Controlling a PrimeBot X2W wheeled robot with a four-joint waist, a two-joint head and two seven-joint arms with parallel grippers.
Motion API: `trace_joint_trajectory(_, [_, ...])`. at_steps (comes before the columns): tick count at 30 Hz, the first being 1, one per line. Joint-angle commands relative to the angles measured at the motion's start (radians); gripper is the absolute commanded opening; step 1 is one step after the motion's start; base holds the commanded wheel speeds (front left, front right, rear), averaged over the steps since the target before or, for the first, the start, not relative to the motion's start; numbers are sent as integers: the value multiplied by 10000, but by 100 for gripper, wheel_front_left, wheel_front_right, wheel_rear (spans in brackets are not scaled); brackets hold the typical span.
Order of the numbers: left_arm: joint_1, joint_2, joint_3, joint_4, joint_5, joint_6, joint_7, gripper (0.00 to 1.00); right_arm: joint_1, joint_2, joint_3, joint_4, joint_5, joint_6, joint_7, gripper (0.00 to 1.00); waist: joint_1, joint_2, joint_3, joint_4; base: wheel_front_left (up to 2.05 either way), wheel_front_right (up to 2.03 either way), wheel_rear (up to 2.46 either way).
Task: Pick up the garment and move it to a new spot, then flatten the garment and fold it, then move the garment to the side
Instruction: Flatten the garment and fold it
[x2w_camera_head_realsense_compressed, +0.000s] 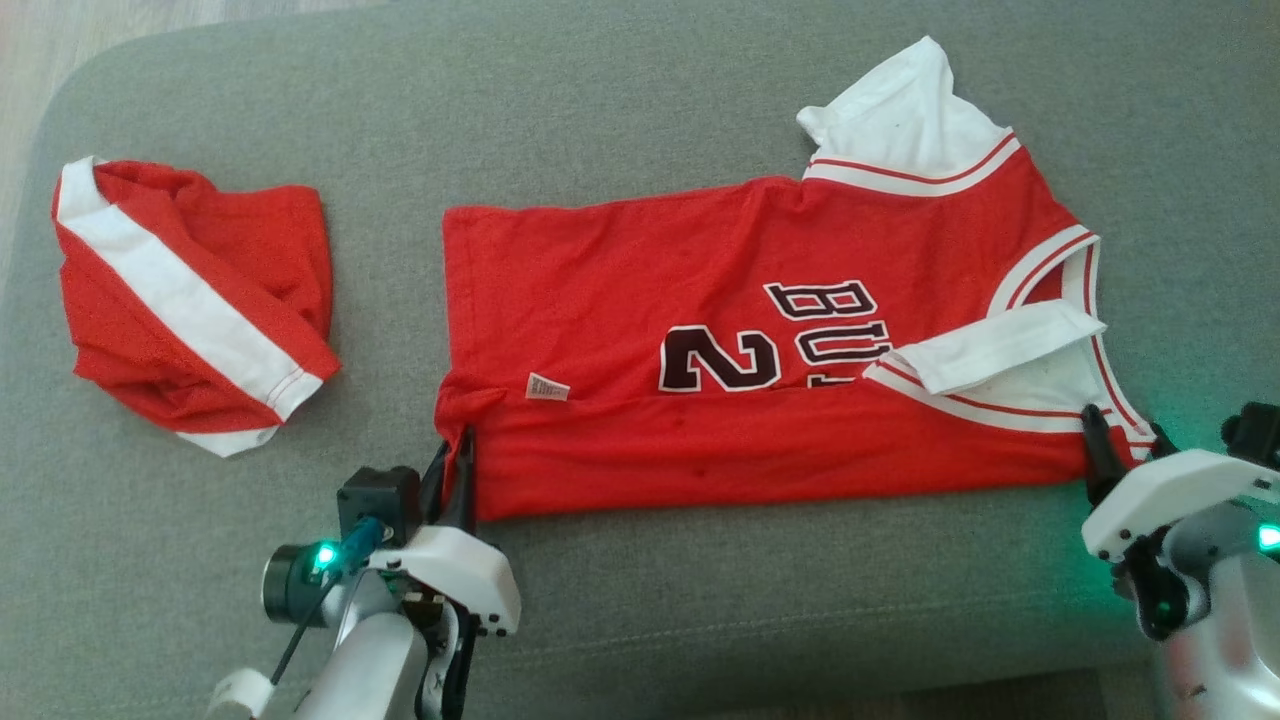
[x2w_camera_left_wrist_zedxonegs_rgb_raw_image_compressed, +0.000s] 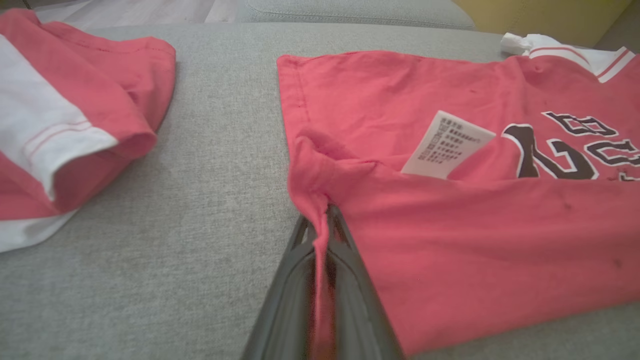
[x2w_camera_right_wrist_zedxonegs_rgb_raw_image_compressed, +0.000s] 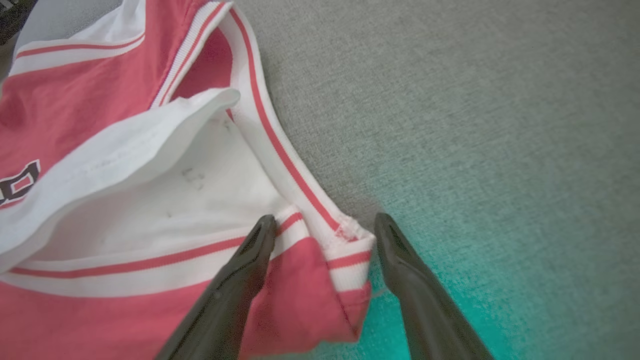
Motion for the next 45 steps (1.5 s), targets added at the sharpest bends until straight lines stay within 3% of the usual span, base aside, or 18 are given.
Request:
trace_joint_trajectory(1, [-374, 52, 294, -185, 37, 48, -61, 0, -281, -108, 459, 23, 43, -2, 52, 100, 0, 0, -7, 11, 0, 0, 0])
trace_joint_trajectory(2, [-380, 49, 291, -164, 30, 56, -61, 0, -302, -98, 580, 102, 128, -2, 109, 100, 0, 0, -19, 13, 0, 0, 0])
trace_joint_trajectory(4, [-387, 46, 294, -108, 14, 63, -61, 0, -324, -132, 807, 174, 261, -2, 119, 0, 0, 0, -60, 14, 0, 0, 0])
trace_joint_trajectory(21, [97, 94, 99, 892, -55, -188, -61, 0, 908, -700, 858, -358, 465, -2, 648, 0, 0, 0, -1234, 180, 0, 0, 0])
trace_joint_trajectory(31, [432, 91, -7, 1071, -200, -254, -26, 0, 1698, -251, 478, -1810, 317, -2, 1424, 0, 0, 0, -1354, 170, 0, 0, 0])
trace_joint_trajectory(32, [418, 87, -25, 1120, -235, -245, 18, 0, 1701, -205, 440, -1935, 299, -2, 1407, 39, 0, 0, -1351, 168, 0, 0, 0])
trace_joint_trajectory(33, [396, 83, -48, 1160, -254, -229, 46, 11, 1707, -163, 389, -2050, 268, -2, 1378, 100, 0, 0, -1352, 169, 0, 0, 0])
trace_joint_trajectory(34, [373, 80, -65, 1189, -261, -193, 52, 75, 1712, -117, 338, -2147, 253, -2, 1369, 100, 0, 0, -1356, 171, 0, 0, 0])
trace_joint_trajectory(35, [351, 77, -70, 1205, -271, -153, 49, 100, 1716, -75, 315, -2248, 243, -2, 1350, 100, 0, 0, -1365, 172, 0, 0, 0])
trace_joint_trajectory(40, [392, 92, 79, 929, -379, -5, -1, 100, 1734, 115, 216, -2832, 341, -2, 935, 100, 0, 0, -1484, 120, 0, 0, 0])
trace_joint_trajectory(45, [722, 139, 658, -457, -413, 280, -53, 100, 2010, 316, 867, -3689, 969, -2, 41, 100, 0, 0, -1699, 93, 0, 0, 0])
